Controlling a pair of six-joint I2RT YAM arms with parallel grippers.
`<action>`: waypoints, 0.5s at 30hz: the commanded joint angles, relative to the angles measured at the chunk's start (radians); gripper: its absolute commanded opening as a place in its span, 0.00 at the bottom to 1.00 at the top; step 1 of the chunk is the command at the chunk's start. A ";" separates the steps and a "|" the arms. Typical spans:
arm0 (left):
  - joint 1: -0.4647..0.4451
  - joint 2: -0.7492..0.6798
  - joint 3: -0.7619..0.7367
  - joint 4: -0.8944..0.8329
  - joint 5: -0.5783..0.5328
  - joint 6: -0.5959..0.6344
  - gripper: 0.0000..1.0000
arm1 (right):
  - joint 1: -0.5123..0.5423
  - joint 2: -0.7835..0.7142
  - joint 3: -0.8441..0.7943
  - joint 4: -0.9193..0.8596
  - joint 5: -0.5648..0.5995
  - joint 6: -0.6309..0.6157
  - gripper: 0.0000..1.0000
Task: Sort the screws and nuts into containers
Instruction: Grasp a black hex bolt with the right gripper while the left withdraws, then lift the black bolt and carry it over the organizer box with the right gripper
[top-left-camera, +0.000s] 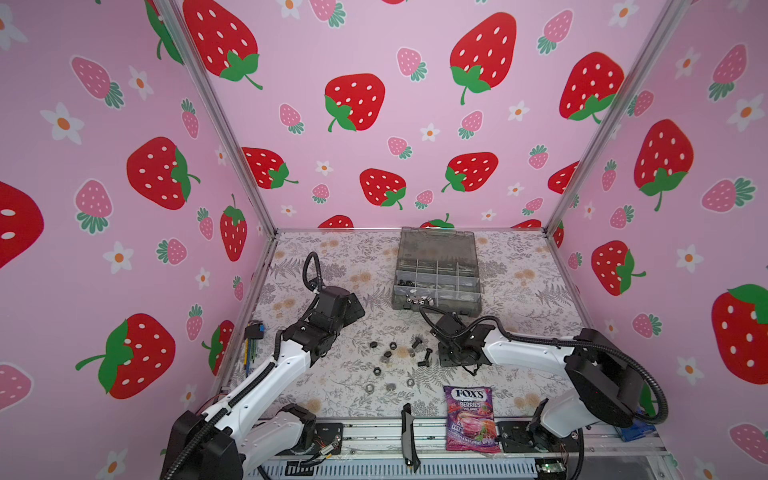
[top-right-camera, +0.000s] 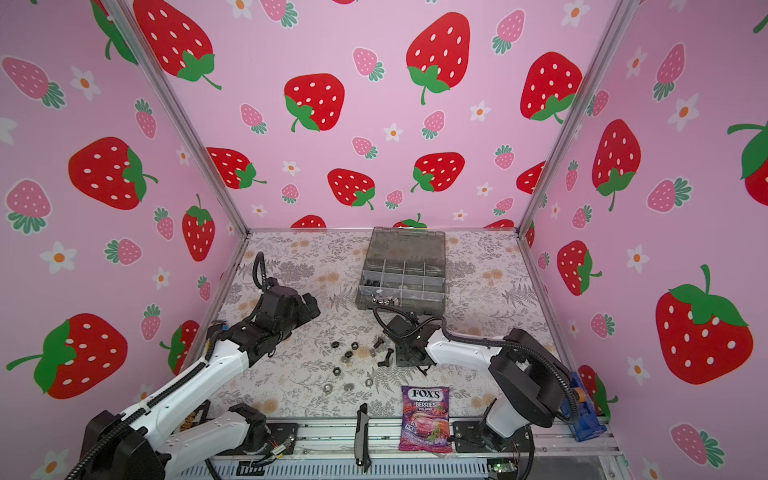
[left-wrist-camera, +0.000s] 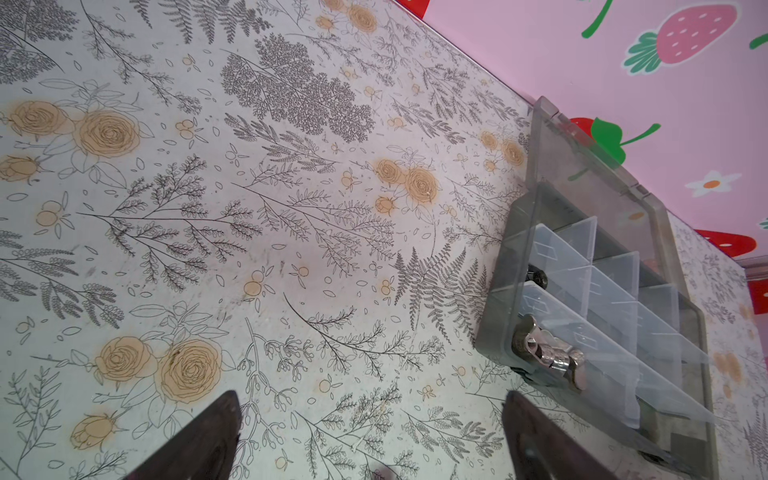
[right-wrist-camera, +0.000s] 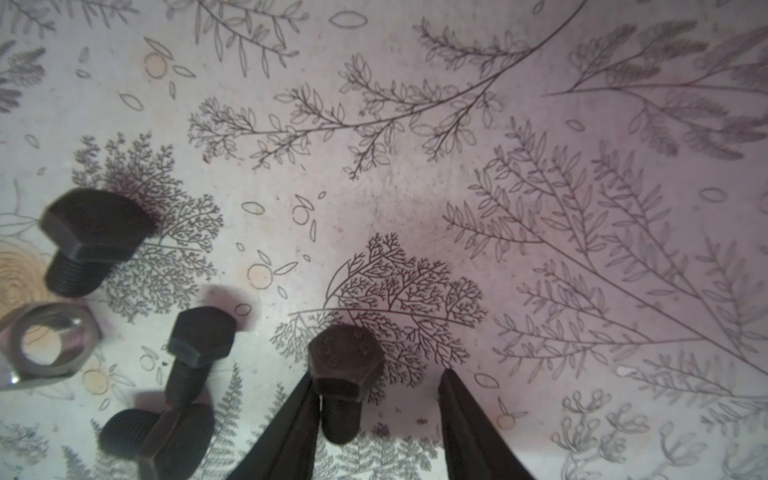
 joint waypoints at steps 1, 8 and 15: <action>0.007 0.007 0.000 0.009 -0.028 -0.026 0.99 | 0.005 0.022 0.016 -0.019 0.011 0.000 0.41; 0.008 0.027 0.011 0.008 -0.028 -0.029 0.99 | 0.005 0.007 -0.006 0.007 -0.015 -0.024 0.24; 0.010 0.029 0.011 0.010 -0.038 -0.040 0.99 | 0.003 -0.013 0.018 0.003 0.010 -0.036 0.04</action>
